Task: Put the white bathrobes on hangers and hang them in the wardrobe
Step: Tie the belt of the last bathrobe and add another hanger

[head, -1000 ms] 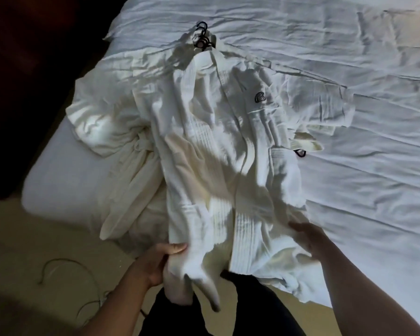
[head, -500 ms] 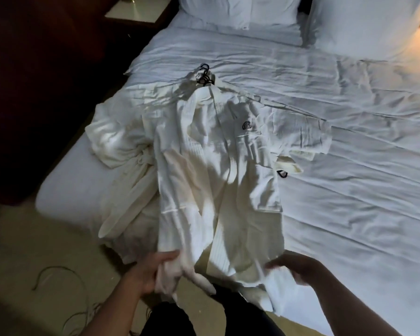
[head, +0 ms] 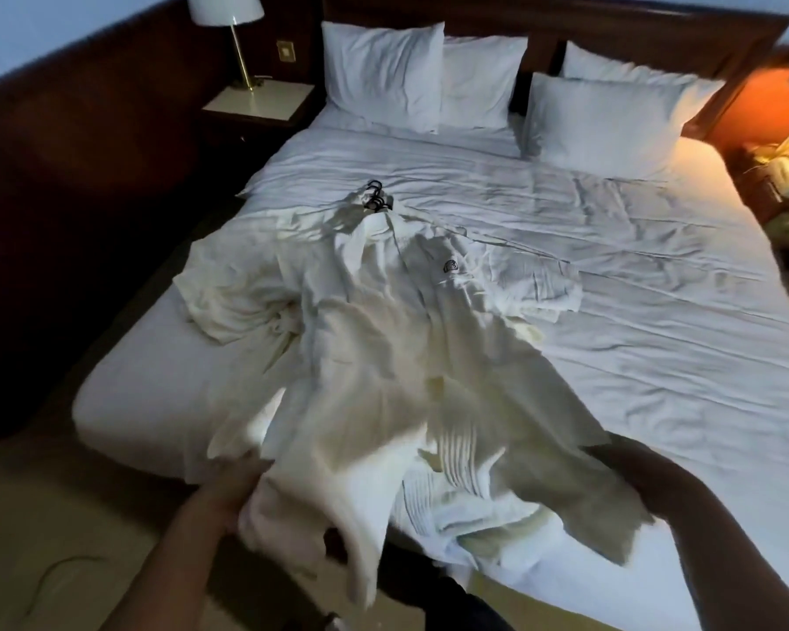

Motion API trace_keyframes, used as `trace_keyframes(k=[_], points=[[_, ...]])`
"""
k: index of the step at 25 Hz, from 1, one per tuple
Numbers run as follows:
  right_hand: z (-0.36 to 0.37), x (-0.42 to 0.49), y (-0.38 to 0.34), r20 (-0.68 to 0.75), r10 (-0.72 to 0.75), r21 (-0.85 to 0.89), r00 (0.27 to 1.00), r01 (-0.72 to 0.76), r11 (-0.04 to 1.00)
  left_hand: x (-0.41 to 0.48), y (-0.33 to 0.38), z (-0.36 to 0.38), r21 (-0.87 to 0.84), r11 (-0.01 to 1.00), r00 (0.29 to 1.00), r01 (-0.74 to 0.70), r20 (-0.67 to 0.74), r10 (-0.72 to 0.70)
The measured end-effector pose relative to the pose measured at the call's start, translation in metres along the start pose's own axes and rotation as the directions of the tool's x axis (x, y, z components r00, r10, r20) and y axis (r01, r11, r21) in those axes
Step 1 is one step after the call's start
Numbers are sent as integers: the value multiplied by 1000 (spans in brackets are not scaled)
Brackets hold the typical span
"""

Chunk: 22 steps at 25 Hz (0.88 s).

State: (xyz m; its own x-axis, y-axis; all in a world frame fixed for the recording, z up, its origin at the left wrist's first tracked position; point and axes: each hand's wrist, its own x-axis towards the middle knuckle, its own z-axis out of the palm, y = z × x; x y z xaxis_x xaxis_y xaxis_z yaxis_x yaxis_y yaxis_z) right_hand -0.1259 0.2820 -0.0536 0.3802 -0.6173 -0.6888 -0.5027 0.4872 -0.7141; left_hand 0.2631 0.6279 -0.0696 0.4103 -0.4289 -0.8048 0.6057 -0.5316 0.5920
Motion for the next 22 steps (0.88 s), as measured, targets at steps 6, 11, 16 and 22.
trace_keyframes(k=[6,11,16,22], points=[[-3,39,155,-433,272,-708,859,-511,488,75,-113,-77,820,475,937,318,-350,-24],[93,54,155,-185,241,-764,953,-293,575,63,-105,10,888,418,981,191,-155,-120],[167,98,121,-108,29,-748,994,-101,656,124,-110,94,870,494,999,10,8,-34],[206,158,108,-132,4,-930,991,-126,346,203,-98,172,910,414,938,-24,-122,323]])
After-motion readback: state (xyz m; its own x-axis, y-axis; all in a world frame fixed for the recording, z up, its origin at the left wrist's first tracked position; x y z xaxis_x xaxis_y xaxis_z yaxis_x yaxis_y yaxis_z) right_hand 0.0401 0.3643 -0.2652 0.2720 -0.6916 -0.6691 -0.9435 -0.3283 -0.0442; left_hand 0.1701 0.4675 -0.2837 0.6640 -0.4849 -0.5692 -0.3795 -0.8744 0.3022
